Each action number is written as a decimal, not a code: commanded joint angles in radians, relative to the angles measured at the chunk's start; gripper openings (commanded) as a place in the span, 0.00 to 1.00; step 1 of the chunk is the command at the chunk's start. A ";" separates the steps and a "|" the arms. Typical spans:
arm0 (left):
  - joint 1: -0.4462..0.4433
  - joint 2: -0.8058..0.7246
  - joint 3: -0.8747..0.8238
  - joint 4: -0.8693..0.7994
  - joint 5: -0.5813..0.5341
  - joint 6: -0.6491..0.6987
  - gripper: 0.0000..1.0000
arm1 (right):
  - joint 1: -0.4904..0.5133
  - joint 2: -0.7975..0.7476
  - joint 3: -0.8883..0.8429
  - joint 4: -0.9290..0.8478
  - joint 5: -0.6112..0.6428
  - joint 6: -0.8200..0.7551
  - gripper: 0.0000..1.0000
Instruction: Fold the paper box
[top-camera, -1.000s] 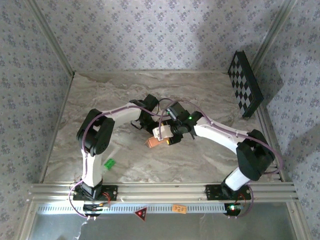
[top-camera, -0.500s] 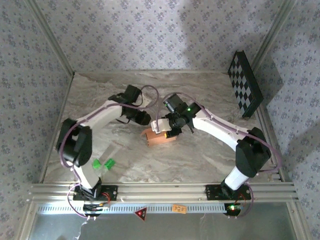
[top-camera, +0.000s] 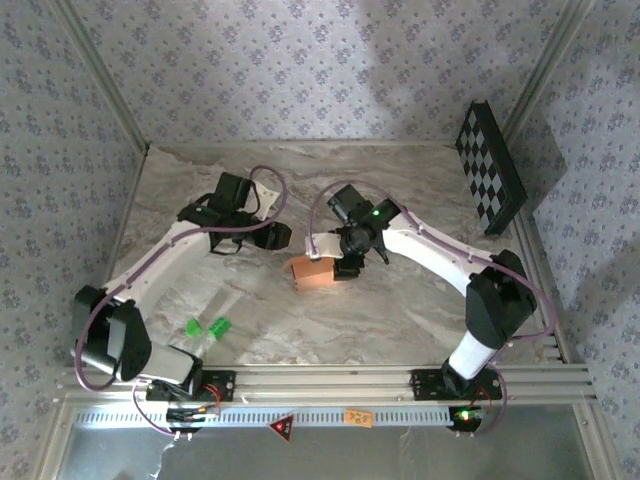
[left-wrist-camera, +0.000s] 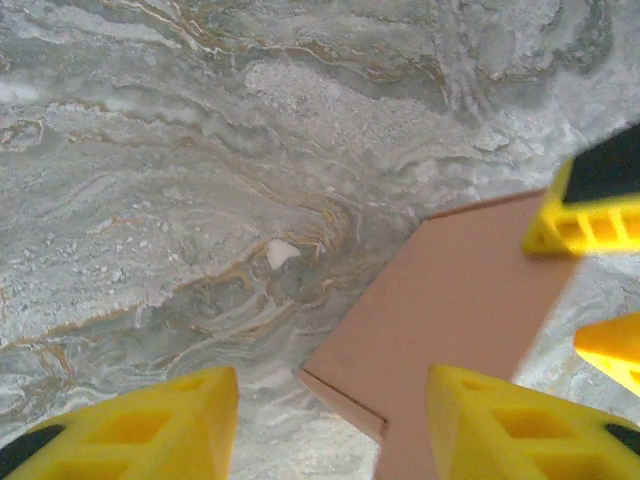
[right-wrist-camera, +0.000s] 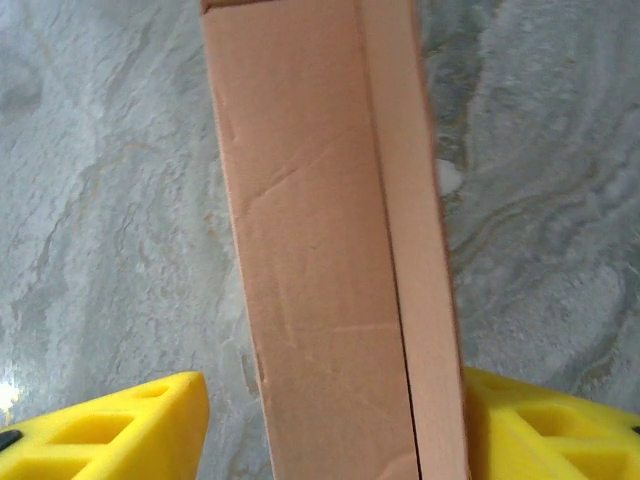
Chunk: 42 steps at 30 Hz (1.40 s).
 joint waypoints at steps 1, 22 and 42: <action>0.002 -0.091 -0.044 0.019 0.037 -0.074 0.58 | -0.031 0.013 0.065 -0.010 -0.007 0.114 0.69; -0.110 -0.163 -0.261 0.149 -0.032 -0.301 0.73 | -0.233 -0.180 -0.075 0.020 -0.115 0.962 0.67; -0.136 -0.048 -0.267 0.215 -0.051 -0.325 0.58 | -0.233 -0.061 -0.119 0.082 -0.198 0.946 0.56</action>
